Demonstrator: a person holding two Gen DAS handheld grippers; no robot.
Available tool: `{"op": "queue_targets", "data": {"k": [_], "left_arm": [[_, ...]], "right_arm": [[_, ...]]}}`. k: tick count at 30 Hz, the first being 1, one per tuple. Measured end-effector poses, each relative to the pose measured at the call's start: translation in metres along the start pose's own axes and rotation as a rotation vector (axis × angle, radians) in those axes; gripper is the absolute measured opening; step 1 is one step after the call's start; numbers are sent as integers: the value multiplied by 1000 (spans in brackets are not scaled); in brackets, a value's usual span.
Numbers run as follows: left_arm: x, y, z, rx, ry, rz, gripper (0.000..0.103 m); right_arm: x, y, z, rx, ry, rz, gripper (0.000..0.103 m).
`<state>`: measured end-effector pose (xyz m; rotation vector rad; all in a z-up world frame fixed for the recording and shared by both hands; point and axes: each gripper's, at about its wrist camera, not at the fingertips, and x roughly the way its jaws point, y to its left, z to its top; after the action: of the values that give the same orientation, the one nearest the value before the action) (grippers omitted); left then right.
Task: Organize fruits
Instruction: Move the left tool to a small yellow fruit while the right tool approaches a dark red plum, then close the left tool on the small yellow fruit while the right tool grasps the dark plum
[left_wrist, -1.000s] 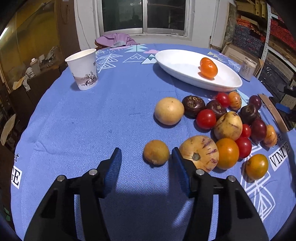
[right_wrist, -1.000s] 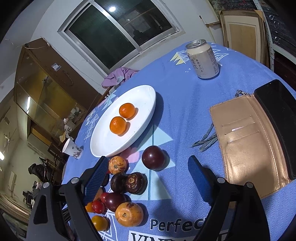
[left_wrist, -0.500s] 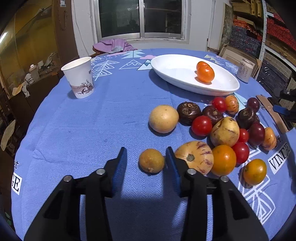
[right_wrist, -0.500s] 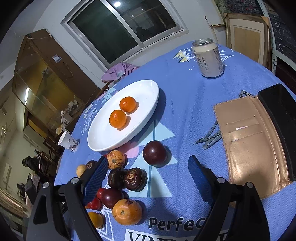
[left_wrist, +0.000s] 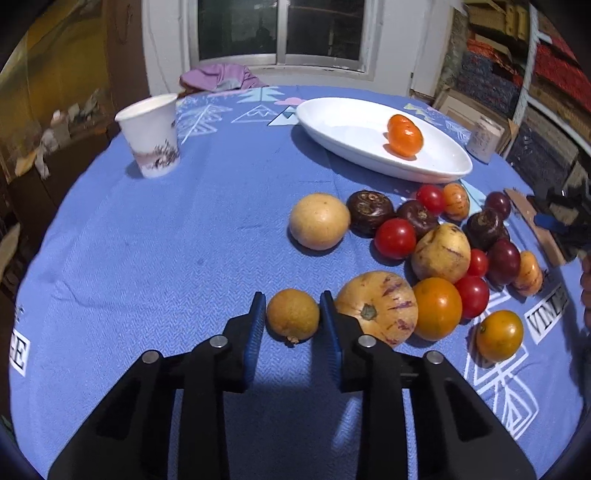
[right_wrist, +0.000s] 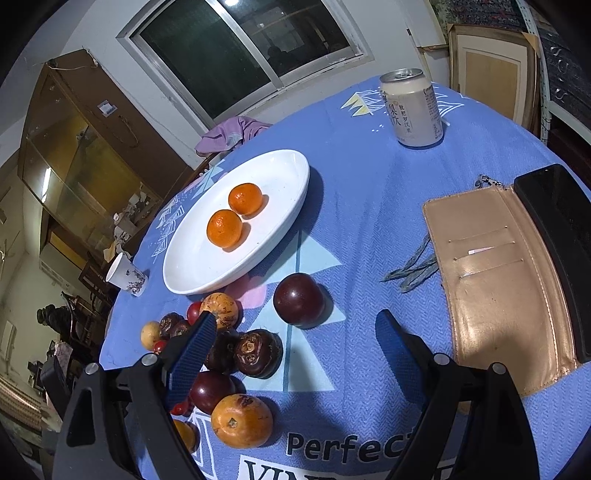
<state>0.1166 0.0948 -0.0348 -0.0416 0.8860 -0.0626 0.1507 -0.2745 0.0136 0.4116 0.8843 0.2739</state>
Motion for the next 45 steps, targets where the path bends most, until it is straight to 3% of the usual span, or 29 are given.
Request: {"op": "queue_targets", "data": {"k": [3, 5, 12, 15, 16, 19, 30, 35, 39, 45], "left_arm": [[3, 5, 0, -23, 10, 7, 35], [2, 0, -1, -4, 5, 6, 26], [2, 0, 1, -4, -4, 14, 28], [4, 2, 3, -11, -1, 20, 28], [4, 1, 3, -8, -1, 25, 28], [4, -1, 3, 0, -4, 38, 28], [4, -4, 3, 13, -4, 55, 28], [4, -4, 4, 13, -3, 56, 28], [4, -4, 4, 15, -4, 60, 28], [2, -1, 4, -3, -16, 47, 27]], "right_arm": [[-1, 1, 0, -6, -11, -10, 89], [-2, 0, 0, -9, -13, -13, 89], [0, 4, 0, -37, -1, -25, 89], [3, 9, -2, -89, 6, -79, 89], [6, 12, -4, -115, 13, -116, 87], [16, 12, -7, -136, 59, -124, 65], [34, 21, 9, -145, 40, -140, 64], [56, 28, 4, -188, 100, -162, 45], [63, 35, 3, -225, 79, -210, 40], [58, 32, 3, -213, 66, -184, 38]]}}
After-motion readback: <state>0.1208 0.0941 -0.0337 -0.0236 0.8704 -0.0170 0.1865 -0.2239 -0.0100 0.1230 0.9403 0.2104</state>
